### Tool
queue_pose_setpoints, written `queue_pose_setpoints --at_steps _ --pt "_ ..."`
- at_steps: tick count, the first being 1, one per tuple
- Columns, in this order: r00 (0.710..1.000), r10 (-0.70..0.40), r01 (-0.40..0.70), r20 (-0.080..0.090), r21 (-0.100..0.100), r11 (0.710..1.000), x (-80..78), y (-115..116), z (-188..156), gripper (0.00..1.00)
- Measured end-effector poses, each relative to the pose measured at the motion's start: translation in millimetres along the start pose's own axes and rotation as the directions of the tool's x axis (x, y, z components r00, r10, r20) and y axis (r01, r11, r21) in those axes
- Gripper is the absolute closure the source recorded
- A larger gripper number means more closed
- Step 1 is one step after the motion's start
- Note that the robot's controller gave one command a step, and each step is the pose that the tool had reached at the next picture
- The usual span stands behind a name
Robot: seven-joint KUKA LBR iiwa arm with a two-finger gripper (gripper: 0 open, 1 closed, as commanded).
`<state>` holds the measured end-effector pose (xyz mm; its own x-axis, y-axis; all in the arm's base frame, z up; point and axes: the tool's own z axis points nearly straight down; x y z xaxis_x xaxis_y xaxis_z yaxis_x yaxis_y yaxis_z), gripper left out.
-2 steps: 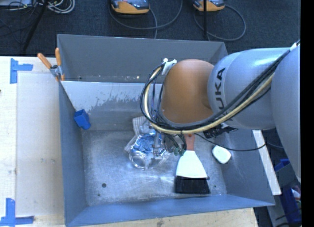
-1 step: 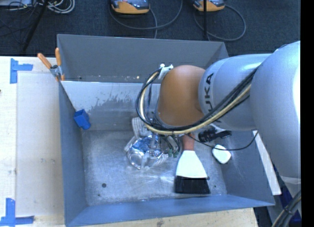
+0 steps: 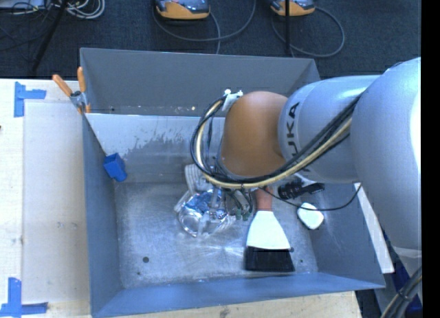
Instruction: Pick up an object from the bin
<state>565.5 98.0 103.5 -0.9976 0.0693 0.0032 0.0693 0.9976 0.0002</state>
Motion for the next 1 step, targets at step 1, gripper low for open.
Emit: queue_pose_setpoints --at_steps 1 --pt "1.000 -0.009 0.009 0.005 0.000 1.000 3.5 6.2 -143.7 1.00"
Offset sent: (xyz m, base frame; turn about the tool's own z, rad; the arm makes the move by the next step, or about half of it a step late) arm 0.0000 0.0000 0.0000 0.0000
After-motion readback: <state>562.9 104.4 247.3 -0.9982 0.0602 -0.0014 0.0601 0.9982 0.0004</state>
